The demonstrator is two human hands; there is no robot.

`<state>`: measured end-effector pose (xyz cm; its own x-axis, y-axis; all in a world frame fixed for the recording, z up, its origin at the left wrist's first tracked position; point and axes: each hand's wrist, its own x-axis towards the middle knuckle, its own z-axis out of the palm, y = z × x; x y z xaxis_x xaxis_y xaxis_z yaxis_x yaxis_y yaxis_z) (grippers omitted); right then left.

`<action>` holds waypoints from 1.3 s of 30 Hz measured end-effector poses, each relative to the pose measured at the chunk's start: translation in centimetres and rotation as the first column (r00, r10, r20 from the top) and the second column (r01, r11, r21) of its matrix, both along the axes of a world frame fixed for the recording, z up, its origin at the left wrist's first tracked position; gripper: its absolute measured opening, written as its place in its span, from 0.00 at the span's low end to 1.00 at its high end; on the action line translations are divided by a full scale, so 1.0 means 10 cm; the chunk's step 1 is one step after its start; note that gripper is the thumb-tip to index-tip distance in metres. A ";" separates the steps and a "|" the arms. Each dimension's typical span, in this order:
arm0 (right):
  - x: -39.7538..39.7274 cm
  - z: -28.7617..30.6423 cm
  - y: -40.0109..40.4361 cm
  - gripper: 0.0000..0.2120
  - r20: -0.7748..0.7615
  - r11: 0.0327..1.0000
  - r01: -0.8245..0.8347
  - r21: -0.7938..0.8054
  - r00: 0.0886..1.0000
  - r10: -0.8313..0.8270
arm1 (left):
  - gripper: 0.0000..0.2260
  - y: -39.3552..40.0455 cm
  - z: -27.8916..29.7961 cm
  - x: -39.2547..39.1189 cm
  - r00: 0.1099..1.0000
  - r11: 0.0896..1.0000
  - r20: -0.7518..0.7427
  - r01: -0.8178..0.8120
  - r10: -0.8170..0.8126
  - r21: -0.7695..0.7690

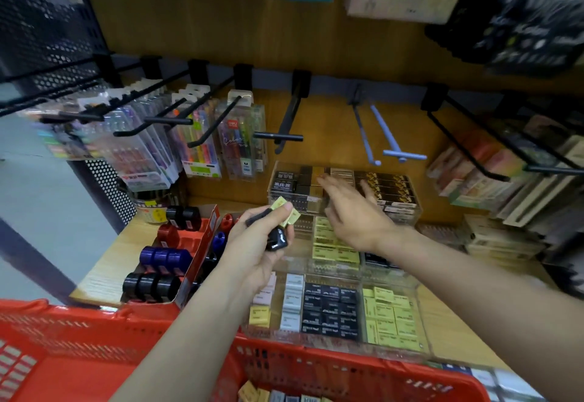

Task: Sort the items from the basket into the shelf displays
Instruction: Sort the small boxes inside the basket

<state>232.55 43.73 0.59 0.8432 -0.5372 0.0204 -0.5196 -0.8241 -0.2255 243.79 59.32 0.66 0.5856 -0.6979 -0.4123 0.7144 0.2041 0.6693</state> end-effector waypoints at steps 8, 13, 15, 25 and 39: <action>-1.27 0.79 1.24 0.22 0.434 0.562 -0.240 0.791 0.868 -0.241 | 0.21 0.72 0.60 -0.77 0.934 0.937 0.079 0.347 -0.349 0.033; -1.56 0.84 1.51 0.23 0.455 0.675 -0.172 0.717 0.850 -0.266 | 0.16 0.96 0.61 -1.22 0.887 0.888 0.061 0.459 -0.458 -0.002; -1.61 0.78 1.56 0.22 0.422 0.657 -0.149 0.739 0.862 -0.279 | 0.17 0.98 0.58 -1.29 0.883 0.889 0.108 0.450 -0.458 0.085; -1.44 0.53 1.29 0.19 0.362 0.578 -0.005 0.816 0.783 -0.506 | 0.17 0.78 0.46 -1.14 0.925 0.909 0.004 0.372 -0.379 0.189; -0.40 -0.30 0.07 0.05 0.188 0.768 0.485 0.419 0.781 -0.596 | 0.24 0.58 0.26 -0.48 0.987 0.976 -0.123 0.128 -0.107 0.174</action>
<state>228.56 44.46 -2.46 0.3898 -0.9196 -0.0486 -0.7167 -0.2699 -0.6431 238.96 65.16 3.26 0.4468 -0.6670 -0.5962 0.7986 -0.0030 0.6018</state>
